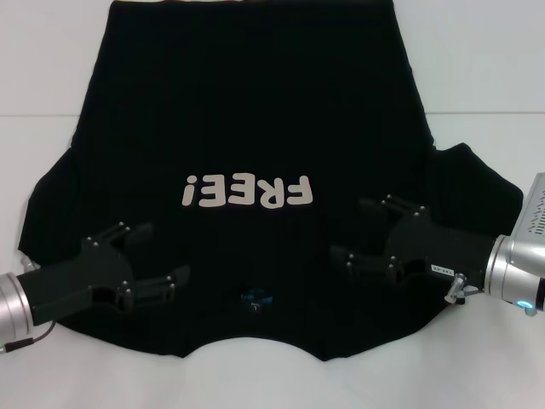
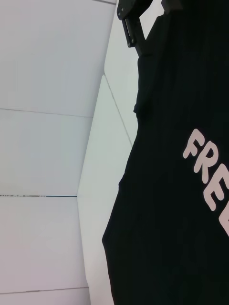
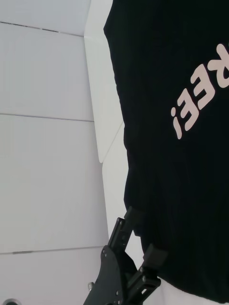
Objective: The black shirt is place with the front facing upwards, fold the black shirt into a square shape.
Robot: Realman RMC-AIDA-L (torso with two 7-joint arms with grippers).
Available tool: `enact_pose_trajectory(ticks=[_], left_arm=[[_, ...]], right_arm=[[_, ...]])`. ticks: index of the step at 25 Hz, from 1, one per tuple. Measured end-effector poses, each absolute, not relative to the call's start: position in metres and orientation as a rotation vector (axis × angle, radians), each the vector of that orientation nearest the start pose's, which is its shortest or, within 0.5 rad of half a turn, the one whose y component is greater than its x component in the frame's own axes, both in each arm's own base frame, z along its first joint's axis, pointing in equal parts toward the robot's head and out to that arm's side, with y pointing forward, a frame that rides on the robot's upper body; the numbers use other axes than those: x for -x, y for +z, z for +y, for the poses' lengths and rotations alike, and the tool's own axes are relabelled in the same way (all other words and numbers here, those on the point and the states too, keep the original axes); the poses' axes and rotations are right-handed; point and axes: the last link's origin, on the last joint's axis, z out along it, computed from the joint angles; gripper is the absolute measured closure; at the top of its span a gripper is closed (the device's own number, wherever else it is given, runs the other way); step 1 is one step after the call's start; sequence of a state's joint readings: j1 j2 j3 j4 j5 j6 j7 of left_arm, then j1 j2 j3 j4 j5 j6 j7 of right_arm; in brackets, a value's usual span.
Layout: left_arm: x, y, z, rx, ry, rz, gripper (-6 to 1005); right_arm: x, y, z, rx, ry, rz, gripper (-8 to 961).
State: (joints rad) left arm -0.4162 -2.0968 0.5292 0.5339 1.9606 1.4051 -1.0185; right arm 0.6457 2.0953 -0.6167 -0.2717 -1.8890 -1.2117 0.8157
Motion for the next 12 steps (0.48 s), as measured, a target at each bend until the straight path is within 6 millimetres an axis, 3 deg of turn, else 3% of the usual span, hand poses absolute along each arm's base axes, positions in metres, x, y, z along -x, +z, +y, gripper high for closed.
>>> enact_pose_trajectory(ticks=[12], left_arm=[[0.3213, -0.0052, 0.3051, 2.446, -0.639, -0.568, 48]], right_arm=[[-0.2654, -0.0626, 0.3511, 2.563, 0.597, 0.324, 29]])
